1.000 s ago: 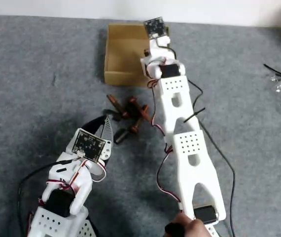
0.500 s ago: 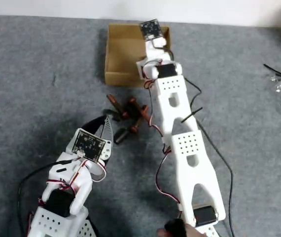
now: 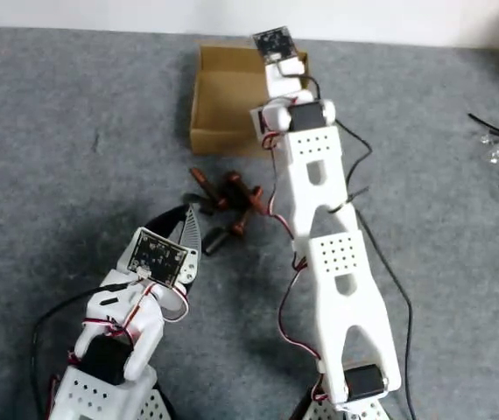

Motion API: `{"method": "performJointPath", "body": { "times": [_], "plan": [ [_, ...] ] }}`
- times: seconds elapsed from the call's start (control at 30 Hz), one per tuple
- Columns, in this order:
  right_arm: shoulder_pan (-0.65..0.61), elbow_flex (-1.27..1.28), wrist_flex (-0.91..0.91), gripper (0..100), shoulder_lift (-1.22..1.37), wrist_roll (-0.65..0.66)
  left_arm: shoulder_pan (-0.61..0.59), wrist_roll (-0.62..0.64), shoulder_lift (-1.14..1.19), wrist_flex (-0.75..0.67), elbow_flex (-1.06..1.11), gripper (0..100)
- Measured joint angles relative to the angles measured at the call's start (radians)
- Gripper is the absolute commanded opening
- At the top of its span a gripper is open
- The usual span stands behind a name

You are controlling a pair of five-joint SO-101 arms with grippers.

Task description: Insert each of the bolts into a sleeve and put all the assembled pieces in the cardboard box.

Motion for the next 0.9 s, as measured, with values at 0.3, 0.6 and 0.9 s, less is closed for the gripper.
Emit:
{"method": "performJointPath", "body": {
  "times": [0.3, 0.6, 0.9],
  "plan": [
    [-0.014, -0.002, 0.292, 32.0, -0.232, 0.000, -0.021, 0.000, 0.000, 0.000, 0.000, 1],
    [-0.055, -0.002, 0.299, 32.0, -0.325, 0.000, -0.068, 0.000, 0.000, -0.023, 0.000, 1],
    [-0.124, 0.005, 0.301, 32.0, -0.454, 0.000, -0.068, 0.000, 0.000, -0.023, 0.000, 1]
  ]
}}
